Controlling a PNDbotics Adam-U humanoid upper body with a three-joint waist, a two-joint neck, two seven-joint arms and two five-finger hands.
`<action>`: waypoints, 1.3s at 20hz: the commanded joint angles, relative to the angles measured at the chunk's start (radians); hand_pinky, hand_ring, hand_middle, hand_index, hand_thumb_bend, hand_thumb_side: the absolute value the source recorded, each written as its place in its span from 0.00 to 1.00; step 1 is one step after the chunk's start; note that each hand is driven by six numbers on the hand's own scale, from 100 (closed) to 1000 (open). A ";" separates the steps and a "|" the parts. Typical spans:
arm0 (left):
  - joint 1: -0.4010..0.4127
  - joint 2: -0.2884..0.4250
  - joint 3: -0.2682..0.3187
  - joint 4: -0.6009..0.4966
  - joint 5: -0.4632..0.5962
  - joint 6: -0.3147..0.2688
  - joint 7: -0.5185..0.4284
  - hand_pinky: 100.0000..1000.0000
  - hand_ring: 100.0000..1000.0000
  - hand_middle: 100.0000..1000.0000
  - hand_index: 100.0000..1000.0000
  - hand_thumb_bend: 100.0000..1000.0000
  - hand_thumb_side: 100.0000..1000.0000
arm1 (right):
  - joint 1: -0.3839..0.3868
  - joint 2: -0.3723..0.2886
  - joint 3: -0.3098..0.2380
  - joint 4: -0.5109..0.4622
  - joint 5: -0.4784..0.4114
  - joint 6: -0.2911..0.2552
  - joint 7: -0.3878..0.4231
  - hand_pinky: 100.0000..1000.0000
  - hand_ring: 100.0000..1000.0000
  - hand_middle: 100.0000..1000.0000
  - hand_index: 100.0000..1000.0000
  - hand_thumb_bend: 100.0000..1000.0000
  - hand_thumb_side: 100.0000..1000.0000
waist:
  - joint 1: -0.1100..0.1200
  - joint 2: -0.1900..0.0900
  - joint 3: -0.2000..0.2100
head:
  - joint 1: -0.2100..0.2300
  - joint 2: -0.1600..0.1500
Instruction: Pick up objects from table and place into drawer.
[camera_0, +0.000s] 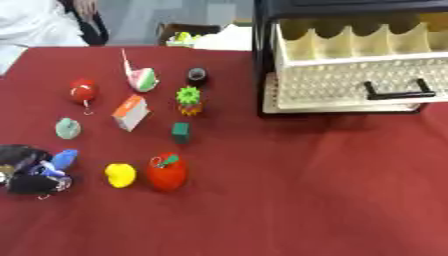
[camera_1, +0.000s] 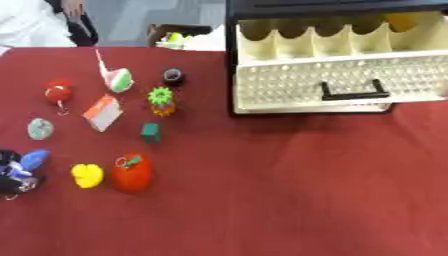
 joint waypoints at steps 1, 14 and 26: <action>-0.007 0.022 0.009 0.011 -0.023 -0.010 -0.001 0.63 0.71 0.73 0.92 0.29 0.85 | -0.011 -0.021 -0.009 -0.005 -0.010 -0.011 0.002 0.48 0.56 0.55 0.70 0.00 0.44 | 0.002 -0.017 0.002 | 0.003 -0.007; -0.016 0.018 0.015 0.032 -0.034 -0.016 0.013 0.51 0.61 0.65 0.84 0.00 0.55 | -0.015 -0.020 -0.006 -0.005 -0.012 -0.020 0.003 0.48 0.56 0.55 0.70 0.00 0.45 | 0.002 -0.013 0.000 | 0.008 -0.012; -0.023 0.015 0.019 0.053 -0.062 -0.032 0.025 0.39 0.53 0.57 0.79 0.00 0.37 | -0.020 -0.021 -0.004 -0.005 -0.021 -0.031 -0.001 0.48 0.56 0.55 0.71 0.00 0.45 | 0.002 -0.012 -0.001 | 0.005 -0.009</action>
